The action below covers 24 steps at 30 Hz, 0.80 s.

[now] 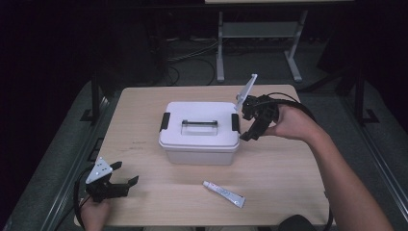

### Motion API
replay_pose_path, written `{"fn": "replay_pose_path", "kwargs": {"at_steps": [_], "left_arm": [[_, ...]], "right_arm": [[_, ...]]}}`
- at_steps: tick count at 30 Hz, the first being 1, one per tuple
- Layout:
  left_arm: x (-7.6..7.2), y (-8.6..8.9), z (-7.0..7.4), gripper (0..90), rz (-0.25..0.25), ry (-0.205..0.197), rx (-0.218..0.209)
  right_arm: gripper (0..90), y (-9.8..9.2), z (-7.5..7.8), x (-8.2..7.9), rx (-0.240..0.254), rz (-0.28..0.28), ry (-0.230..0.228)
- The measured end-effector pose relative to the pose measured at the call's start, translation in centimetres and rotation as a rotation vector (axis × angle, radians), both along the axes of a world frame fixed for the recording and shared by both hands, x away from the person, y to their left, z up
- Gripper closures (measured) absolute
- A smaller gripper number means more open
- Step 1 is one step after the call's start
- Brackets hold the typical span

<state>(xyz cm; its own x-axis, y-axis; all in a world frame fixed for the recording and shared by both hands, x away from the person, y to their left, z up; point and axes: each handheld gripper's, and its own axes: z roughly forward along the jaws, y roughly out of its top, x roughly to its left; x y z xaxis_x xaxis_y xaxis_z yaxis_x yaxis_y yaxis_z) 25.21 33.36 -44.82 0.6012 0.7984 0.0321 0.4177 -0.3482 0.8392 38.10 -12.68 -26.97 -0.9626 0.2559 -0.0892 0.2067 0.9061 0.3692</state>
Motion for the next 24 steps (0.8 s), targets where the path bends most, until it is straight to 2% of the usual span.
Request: {"fn": "replay_pose_path", "kwargs": {"at_steps": [13,24], "left_arm": [[0.1,0.0,0.0,13.4,-0.009,0.001,0.005],[0.1,-0.1,0.0,13.4,-0.013,-0.002,0.005]], "right_arm": [[31.1,2.9,0.8,1.3,-0.009,0.049,0.008],[36.8,5.7,0.9,2.1,-0.015,0.096,0.016]]}}
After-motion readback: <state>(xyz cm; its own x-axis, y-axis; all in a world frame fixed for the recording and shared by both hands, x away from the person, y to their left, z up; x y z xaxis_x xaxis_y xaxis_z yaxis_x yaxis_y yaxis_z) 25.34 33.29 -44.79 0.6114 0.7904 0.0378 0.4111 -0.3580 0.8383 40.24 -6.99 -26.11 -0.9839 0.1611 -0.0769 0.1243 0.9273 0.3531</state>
